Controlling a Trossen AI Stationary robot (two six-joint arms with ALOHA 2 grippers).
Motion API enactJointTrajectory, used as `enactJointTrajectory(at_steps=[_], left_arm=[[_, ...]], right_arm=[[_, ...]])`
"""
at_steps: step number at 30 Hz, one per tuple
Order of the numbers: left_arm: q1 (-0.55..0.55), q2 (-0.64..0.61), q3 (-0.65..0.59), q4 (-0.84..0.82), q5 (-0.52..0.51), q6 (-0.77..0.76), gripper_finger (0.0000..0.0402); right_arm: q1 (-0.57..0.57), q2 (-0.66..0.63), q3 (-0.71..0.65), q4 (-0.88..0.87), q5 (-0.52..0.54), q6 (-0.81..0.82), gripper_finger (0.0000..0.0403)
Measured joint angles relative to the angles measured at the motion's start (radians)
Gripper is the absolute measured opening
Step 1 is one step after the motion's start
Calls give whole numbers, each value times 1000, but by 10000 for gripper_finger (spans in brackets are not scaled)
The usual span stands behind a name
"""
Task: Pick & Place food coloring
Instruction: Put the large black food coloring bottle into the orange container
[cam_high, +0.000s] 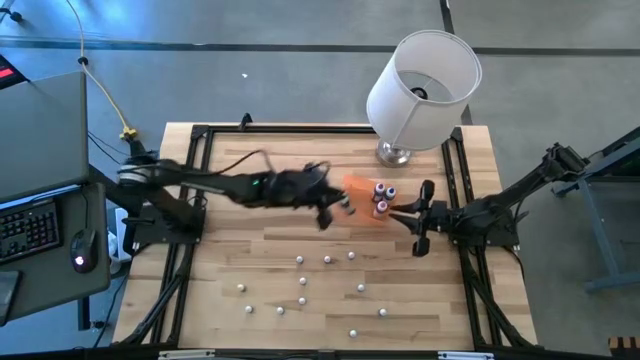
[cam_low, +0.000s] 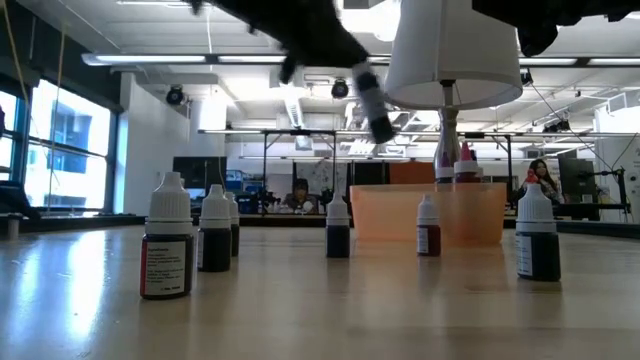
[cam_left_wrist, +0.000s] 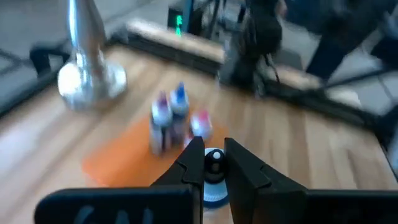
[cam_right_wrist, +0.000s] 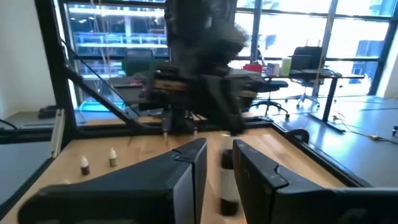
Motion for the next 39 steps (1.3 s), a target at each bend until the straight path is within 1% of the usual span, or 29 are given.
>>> enactJointTrajectory(at_steps=[4,6,8,11,14,18,20,31,37,39], left_arm=[[54,127,125,-19,7,30,26],[75,193,195,-33,41,30,26],[87,254,266,-87,64,23,26],[93,333,351,-172,64,23,26],[98,404,423,-169,61,42,26],[97,473,485,-180,96,49,26],[97,492,503,-183,98,49,26],[97,493,511,-192,97,58,31],[97,493,511,-243,97,59,39],[96,532,514,-219,97,57,40]], right_arm=[[0,-46,0,-48,4,0,71],[0,-63,0,-65,9,0,71],[0,-79,0,-93,15,0,71],[-2,-89,0,-114,20,-3,71],[-2,-90,0,-129,22,1,71],[-2,-90,0,-147,21,19,71],[-2,-90,0,-152,21,28,71],[-2,-90,0,-158,12,31,71],[-2,-90,0,-158,-5,31,71],[-2,-90,0,-157,-10,31,71]])
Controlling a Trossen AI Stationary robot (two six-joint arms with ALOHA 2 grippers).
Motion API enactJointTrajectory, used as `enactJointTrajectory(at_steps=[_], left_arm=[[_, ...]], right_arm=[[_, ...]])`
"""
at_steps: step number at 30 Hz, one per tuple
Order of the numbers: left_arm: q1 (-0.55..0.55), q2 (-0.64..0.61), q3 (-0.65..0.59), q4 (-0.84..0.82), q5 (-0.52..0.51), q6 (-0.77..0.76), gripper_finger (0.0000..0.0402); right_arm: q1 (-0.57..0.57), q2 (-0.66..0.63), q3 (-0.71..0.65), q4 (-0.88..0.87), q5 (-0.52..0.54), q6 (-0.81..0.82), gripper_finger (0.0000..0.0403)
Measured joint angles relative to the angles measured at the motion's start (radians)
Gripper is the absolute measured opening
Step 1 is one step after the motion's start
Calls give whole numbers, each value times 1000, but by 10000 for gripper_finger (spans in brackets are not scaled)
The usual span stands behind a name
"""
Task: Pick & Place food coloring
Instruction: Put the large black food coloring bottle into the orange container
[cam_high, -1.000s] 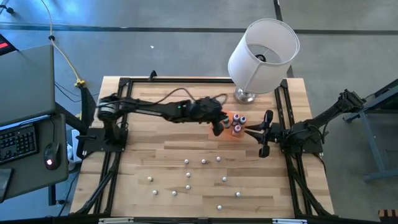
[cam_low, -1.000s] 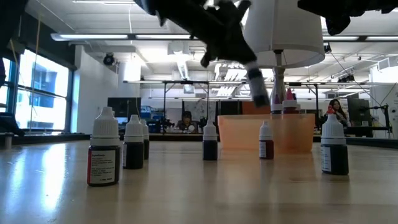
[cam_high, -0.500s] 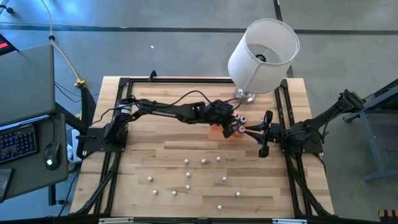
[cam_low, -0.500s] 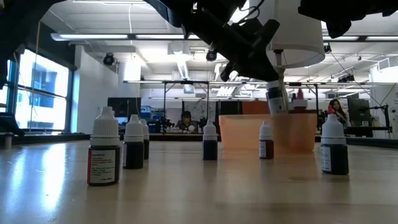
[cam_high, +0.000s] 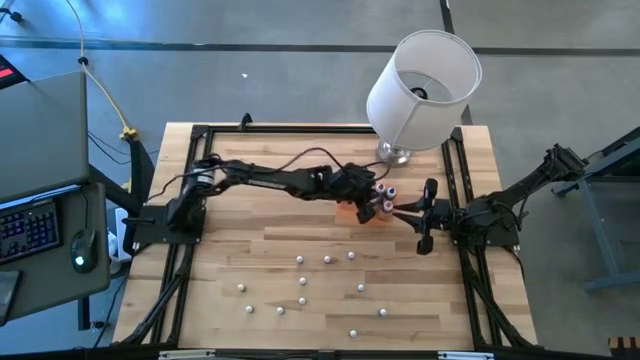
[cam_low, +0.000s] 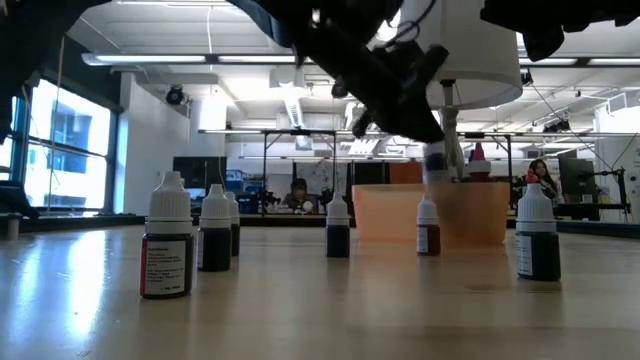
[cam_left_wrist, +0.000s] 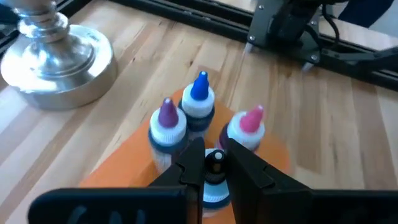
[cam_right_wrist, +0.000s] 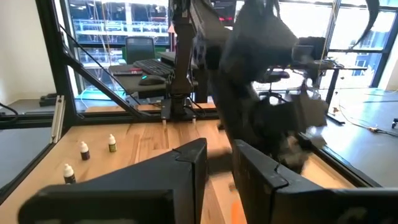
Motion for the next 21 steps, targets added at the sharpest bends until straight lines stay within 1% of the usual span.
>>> enactJointTrajectory(at_steps=[2,3,5,8,10,15,21], left_arm=[[0,21,-9,14,1,-6,41],[0,17,-4,-3,9,-9,41],[0,14,-3,14,38,-9,42],[0,54,1,55,41,-8,42],[0,52,0,45,42,-8,43],[1,57,21,47,100,-2,43],[0,58,21,39,109,23,60]], right_arm=[[0,0,0,0,-4,0,71],[0,0,0,1,-4,0,71],[0,0,0,2,-4,-1,71],[0,0,0,2,-4,-2,71],[0,0,0,-1,-3,-3,71],[-1,-1,0,-2,-2,-9,71],[-2,-1,0,-3,-6,-11,71]])
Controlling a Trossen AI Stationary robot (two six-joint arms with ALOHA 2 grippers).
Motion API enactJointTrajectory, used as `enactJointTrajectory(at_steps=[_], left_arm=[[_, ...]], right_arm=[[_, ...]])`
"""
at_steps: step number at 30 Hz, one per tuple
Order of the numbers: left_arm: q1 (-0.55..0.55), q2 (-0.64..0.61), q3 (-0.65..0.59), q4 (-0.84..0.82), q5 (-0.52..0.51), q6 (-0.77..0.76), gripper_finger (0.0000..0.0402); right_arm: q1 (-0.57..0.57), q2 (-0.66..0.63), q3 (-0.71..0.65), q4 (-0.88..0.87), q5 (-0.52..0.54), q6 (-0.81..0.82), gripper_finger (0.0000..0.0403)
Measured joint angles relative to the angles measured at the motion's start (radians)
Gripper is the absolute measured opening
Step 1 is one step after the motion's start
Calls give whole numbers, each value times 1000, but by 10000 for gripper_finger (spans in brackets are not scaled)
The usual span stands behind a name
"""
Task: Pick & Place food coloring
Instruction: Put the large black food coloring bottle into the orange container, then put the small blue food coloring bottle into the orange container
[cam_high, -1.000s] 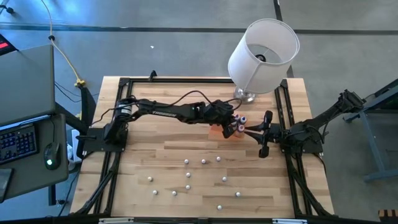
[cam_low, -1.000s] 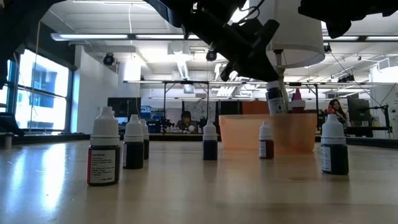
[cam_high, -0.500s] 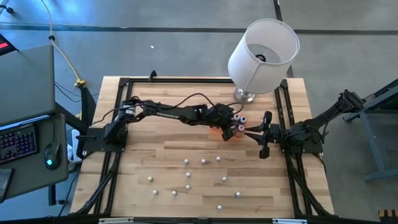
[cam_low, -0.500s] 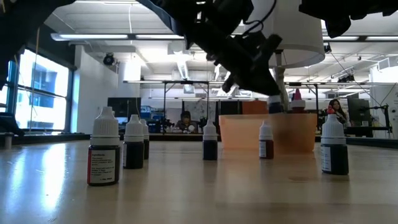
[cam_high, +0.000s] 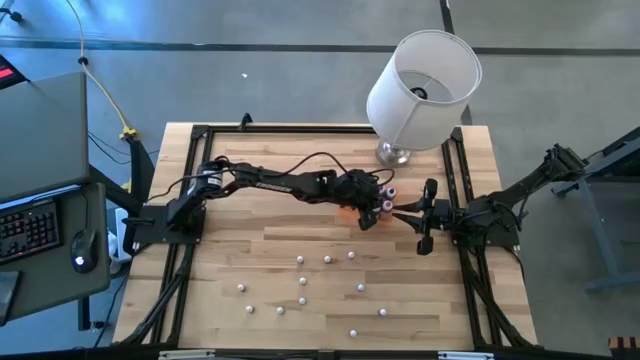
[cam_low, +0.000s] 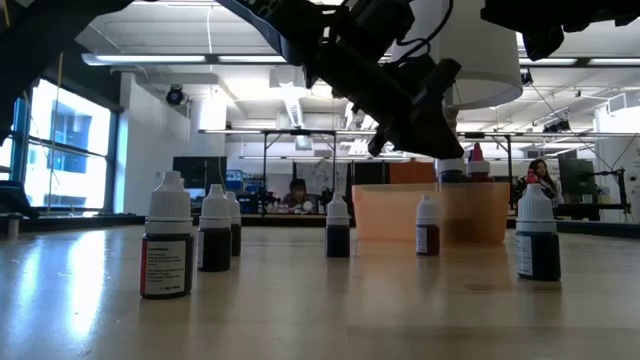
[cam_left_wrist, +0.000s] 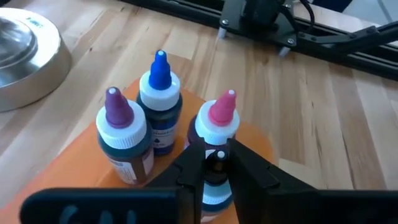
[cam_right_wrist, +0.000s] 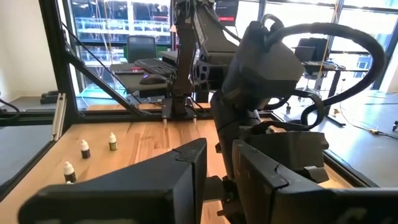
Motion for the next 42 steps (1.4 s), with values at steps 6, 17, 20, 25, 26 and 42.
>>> enactJointTrajectory(at_steps=[6,17,20,25,26,42], left_arm=[[0,0,0,6,7,2,95],[-2,-37,3,23,76,-4,111],[-2,-64,-4,-31,76,-1,111],[0,-156,-1,-140,165,4,111],[-1,-181,-1,-169,188,18,111],[-155,-718,-37,-793,-73,81,111]], right_arm=[[0,0,0,-1,-1,0,71],[0,0,0,-5,-49,0,71],[0,0,0,-5,-58,0,71],[0,2,0,-7,-200,-24,71],[0,6,0,-5,-246,-39,71],[1,256,1,209,-377,-204,71]])
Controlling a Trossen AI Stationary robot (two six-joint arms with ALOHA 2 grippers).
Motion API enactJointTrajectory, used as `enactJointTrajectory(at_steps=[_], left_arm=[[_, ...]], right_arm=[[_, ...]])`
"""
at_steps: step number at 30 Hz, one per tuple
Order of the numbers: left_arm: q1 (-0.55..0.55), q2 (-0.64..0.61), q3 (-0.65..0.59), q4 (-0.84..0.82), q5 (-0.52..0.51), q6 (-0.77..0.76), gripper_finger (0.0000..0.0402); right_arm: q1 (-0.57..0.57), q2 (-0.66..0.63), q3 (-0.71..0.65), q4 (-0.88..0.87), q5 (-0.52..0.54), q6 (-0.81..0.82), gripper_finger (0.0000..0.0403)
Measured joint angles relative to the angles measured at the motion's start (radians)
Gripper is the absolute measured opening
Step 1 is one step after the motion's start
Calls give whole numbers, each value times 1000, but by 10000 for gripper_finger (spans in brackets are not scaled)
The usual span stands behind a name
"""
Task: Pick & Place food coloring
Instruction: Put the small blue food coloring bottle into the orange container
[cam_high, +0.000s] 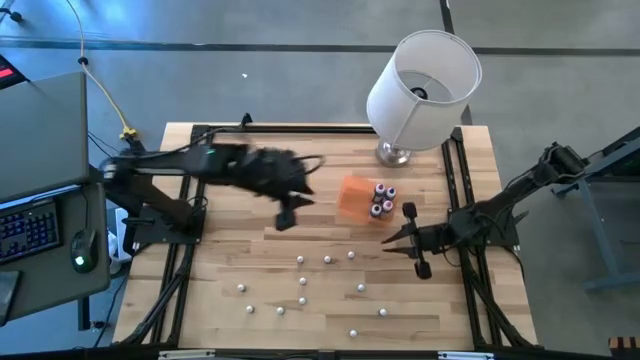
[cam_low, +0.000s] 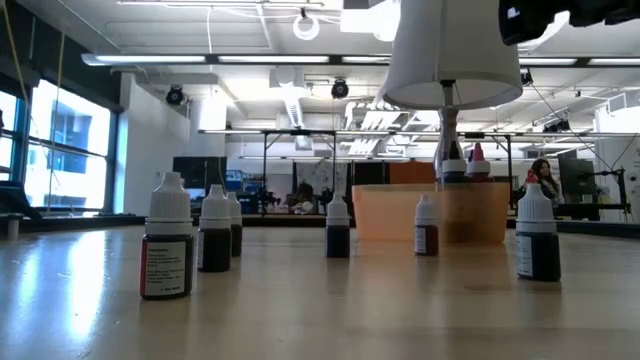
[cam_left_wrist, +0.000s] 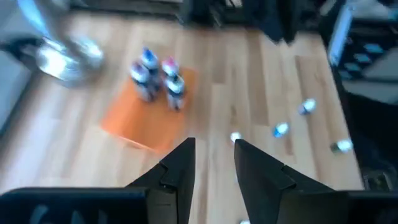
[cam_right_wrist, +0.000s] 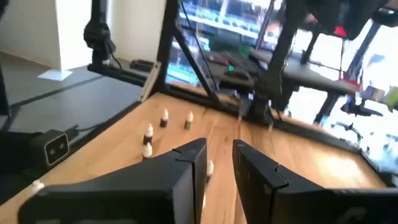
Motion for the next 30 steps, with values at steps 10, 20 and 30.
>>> enactJointTrajectory(at_steps=[10,20,30], left_arm=[[-458,-413,-561,129,-587,-514,111],[-631,-496,-955,579,-785,-542,111],[-630,-492,-1003,617,-825,-595,111]], right_arm=[[0,62,0,-9,-20,20,71],[-1,209,0,147,-110,94,115],[0,525,5,256,-223,315,175]])
